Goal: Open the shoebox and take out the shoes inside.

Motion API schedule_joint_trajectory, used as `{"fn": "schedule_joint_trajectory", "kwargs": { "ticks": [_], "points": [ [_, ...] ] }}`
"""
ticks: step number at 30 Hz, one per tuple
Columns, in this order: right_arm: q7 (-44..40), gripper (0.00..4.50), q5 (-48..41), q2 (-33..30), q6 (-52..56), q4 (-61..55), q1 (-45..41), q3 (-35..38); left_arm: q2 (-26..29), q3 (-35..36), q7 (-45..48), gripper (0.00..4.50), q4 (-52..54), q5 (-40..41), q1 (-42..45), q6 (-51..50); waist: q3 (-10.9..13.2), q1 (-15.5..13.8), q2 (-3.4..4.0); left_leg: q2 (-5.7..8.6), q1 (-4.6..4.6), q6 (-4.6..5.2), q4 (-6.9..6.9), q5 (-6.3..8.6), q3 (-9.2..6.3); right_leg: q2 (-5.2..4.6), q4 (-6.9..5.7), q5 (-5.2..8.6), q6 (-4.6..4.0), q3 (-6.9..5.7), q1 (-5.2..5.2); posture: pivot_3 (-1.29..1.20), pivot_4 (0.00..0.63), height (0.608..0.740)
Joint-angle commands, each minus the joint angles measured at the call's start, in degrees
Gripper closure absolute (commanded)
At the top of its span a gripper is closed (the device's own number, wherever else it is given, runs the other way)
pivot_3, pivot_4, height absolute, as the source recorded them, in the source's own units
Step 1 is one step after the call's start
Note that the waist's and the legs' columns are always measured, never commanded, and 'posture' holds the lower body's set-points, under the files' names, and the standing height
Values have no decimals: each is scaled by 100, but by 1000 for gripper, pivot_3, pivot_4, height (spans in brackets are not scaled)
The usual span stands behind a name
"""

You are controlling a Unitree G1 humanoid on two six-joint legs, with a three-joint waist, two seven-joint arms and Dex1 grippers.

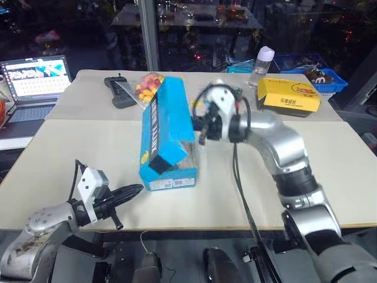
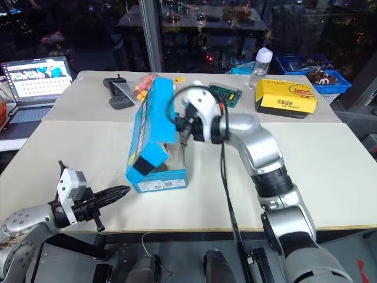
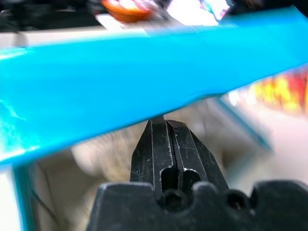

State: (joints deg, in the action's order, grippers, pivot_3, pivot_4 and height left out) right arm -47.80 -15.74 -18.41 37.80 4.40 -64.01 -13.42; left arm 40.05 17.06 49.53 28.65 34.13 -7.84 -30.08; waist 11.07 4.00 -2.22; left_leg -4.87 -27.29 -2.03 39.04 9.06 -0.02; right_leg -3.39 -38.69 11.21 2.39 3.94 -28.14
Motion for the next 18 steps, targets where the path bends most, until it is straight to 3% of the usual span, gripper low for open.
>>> {"fn": "schedule_joint_trajectory", "kwargs": {
  "ticks": [1,8,11,18],
  "points": [
    [-226,4500,228,548,-649,741,-1272,-213,8,76,-75,4422,177,148,-6,-10,3,19,4,1,-1,0,0,0,1,0,-6,0,-1,2,-5,0,150,664],
    [-339,4500,627,2122,-2056,3055,-2902,-393,-9,11,-245,4422,418,214,-139,-85,2,17,3,-7,1,-12,-11,7,-1,6,-20,9,-29,-5,-17,0,150,664],
    [-480,4500,802,2586,-2604,3736,-2999,-457,-60,227,-491,4422,1027,555,-506,-320,-3,21,-8,-8,0,-43,-11,27,-1,5,-21,13,-34,-6,-19,0,150,664],
    [-664,4500,733,2054,-2676,4092,-2550,-20,-168,1699,-851,4422,2446,1316,-2396,-636,-12,-29,-46,-18,-14,-65,-5,40,-1,-13,-8,27,-54,-32,-23,0,150,664]
  ]
}}
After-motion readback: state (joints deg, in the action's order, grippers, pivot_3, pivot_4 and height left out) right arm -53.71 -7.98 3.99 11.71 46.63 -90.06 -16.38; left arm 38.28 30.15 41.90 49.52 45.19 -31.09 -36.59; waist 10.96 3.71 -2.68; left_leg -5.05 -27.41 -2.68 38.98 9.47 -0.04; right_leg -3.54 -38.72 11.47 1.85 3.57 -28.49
